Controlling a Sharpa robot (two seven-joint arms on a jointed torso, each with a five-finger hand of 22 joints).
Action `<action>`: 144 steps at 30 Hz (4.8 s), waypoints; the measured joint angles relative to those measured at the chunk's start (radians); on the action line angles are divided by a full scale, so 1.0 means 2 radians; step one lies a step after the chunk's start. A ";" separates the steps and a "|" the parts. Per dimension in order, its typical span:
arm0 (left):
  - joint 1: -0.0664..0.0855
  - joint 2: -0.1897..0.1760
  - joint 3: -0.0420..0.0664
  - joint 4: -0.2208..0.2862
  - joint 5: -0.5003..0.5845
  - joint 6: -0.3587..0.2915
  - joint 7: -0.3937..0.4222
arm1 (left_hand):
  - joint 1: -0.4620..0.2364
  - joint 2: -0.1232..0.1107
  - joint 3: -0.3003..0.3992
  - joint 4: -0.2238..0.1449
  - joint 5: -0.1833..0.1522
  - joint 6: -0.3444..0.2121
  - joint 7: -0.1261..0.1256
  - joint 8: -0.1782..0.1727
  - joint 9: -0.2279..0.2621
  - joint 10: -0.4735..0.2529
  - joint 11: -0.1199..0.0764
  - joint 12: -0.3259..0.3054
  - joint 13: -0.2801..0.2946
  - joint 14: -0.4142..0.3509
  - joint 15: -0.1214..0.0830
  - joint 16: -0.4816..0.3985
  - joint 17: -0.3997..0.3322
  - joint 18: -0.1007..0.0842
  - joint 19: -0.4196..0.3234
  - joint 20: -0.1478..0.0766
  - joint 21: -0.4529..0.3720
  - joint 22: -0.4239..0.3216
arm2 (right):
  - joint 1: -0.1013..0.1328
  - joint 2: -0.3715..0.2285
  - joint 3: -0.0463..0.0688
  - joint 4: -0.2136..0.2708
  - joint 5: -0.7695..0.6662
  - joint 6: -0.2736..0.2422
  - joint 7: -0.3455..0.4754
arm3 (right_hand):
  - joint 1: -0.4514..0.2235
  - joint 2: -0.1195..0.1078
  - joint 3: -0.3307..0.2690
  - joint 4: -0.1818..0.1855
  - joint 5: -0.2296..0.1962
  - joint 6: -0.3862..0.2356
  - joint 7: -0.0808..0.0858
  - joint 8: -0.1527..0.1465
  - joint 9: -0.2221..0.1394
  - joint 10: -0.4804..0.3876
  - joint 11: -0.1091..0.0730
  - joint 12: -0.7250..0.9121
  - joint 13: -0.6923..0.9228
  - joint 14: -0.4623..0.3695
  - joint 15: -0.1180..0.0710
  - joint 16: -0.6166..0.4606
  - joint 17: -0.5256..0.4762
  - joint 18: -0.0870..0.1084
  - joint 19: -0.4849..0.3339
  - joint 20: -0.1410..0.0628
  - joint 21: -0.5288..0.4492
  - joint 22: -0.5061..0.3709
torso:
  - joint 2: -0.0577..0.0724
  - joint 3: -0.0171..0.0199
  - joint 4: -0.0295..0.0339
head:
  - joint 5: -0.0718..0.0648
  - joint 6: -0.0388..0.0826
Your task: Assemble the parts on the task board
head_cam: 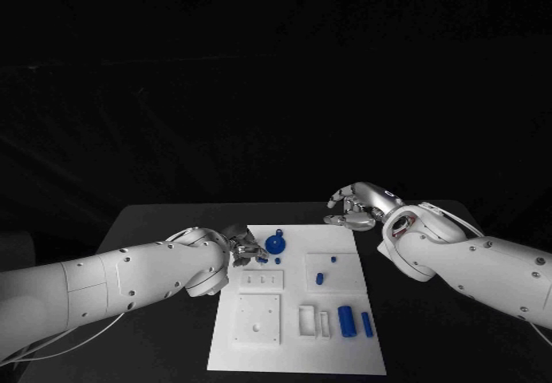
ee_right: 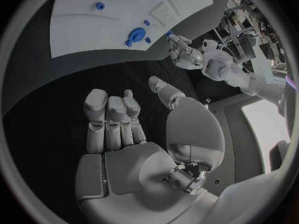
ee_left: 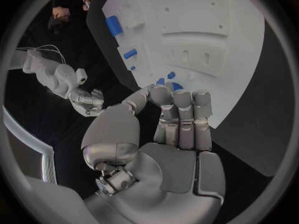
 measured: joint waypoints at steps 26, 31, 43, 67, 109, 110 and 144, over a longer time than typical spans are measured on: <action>-0.036 0.026 0.000 -0.033 -0.045 -0.005 -0.033 | -0.004 0.004 -0.001 -0.001 0.031 0.005 0.001 -0.011 0.015 -0.004 0.004 0.045 0.018 0.001 -0.004 0.074 0.010 0.005 0.021 -0.010 0.064 0.000 | 0.007 0.020 0.008 -0.038 0.014 -0.001 0.004 | 0.002 0.002 -0.003 0.003 0.016 0.001 -0.001 0.002 0.001 0.000 0.000 0.000 -0.003 0.000 0.000 -0.002 0.001 0.000 -0.001 0.001 0.000 0.000 | -0.001 0.0018 0.0031 | 0.006 -0.019; -0.040 0.028 0.000 -0.036 -0.049 -0.009 -0.033 | -0.004 0.004 -0.001 -0.001 0.032 0.006 0.002 -0.011 0.017 -0.004 0.004 0.048 0.017 0.001 -0.004 0.074 0.009 0.005 0.021 -0.010 0.066 0.000 | 0.007 0.020 0.009 -0.038 0.014 -0.001 0.004 | 0.002 0.002 -0.004 0.004 0.018 0.001 -0.001 0.002 0.002 0.000 0.000 0.000 -0.003 0.001 -0.001 -0.002 0.001 0.000 0.000 0.002 0.000 0.000 | -0.001 0.0016 0.0027 | 0.007 -0.022; -0.048 0.033 0.001 -0.040 -0.054 -0.015 -0.031 | -0.011 0.000 -0.001 -0.001 0.032 0.009 0.002 -0.009 0.018 -0.004 0.004 0.050 0.016 0.001 -0.004 0.076 0.008 0.005 0.020 -0.010 0.066 0.000 | 0.007 0.019 0.009 -0.038 0.016 -0.001 0.005 | 0.002 0.002 -0.006 0.006 0.023 0.001 -0.001 0.002 0.002 0.000 0.000 0.000 -0.004 0.001 -0.001 -0.002 0.001 0.000 0.000 0.002 -0.002 0.000 | -0.001 0.0010 0.0023 | 0.005 -0.024; -0.051 0.034 0.001 -0.040 -0.056 -0.017 -0.026 | -0.012 -0.004 -0.001 -0.001 0.034 0.012 0.000 -0.011 0.019 -0.004 0.004 0.050 0.015 0.003 -0.006 0.078 0.006 0.006 0.020 -0.009 0.068 0.000 | 0.007 0.020 0.009 -0.039 0.017 0.000 0.005 | 0.002 0.002 -0.005 0.006 0.028 0.003 -0.003 0.002 0.003 0.000 0.000 0.000 -0.005 0.001 -0.001 -0.002 0.001 0.000 0.000 0.003 -0.002 0.000 | -0.001 0.0008 0.0026 | 0.002 -0.025; -0.051 0.031 0.001 -0.040 -0.054 -0.007 -0.026 | -0.018 -0.007 0.000 0.000 0.060 0.013 -0.001 0.005 0.032 -0.004 0.004 0.057 0.002 0.003 -0.006 0.088 -0.004 0.006 0.020 -0.009 0.072 0.000 | 0.007 0.021 0.009 -0.040 0.019 0.002 0.005 | 0.002 0.002 -0.007 0.007 0.028 0.003 -0.003 0.002 0.003 0.000 0.000 0.000 -0.006 0.002 -0.002 -0.002 0.002 0.000 0.001 0.001 -0.002 0.000 | -0.001 0.0012 0.0026 | 0.001 -0.028; -0.051 0.031 0.001 -0.040 -0.053 -0.007 -0.026 | -0.018 -0.007 0.000 0.000 0.060 0.013 -0.001 0.005 0.032 -0.004 0.004 0.057 0.002 0.003 -0.006 0.088 -0.004 0.006 0.020 -0.009 0.072 0.000 | 0.007 0.021 0.009 -0.041 0.019 0.002 0.005 | 0.002 0.002 -0.007 0.007 0.028 0.003 -0.003 0.002 0.003 0.000 0.000 0.000 -0.006 0.002 -0.002 -0.002 0.002 0.000 0.001 0.001 -0.002 0.000 | -0.001 0.0012 0.0026 | 0.001 -0.028; -0.052 0.037 0.001 -0.049 -0.051 0.001 -0.026 | -0.020 -0.022 0.005 0.017 -0.036 0.018 -0.005 0.019 0.038 -0.002 0.002 0.076 -0.012 0.004 -0.011 0.104 -0.018 0.010 0.017 -0.009 0.076 0.000 | 0.007 0.023 0.009 -0.041 0.021 0.003 0.005 | 0.002 0.002 -0.008 0.008 0.028 0.003 -0.003 0.002 0.004 0.000 0.000 0.000 -0.007 0.002 -0.002 -0.004 0.002 0.000 0.001 0.003 -0.002 0.000 | -0.001 0.0018 0.0023 | -0.001 -0.029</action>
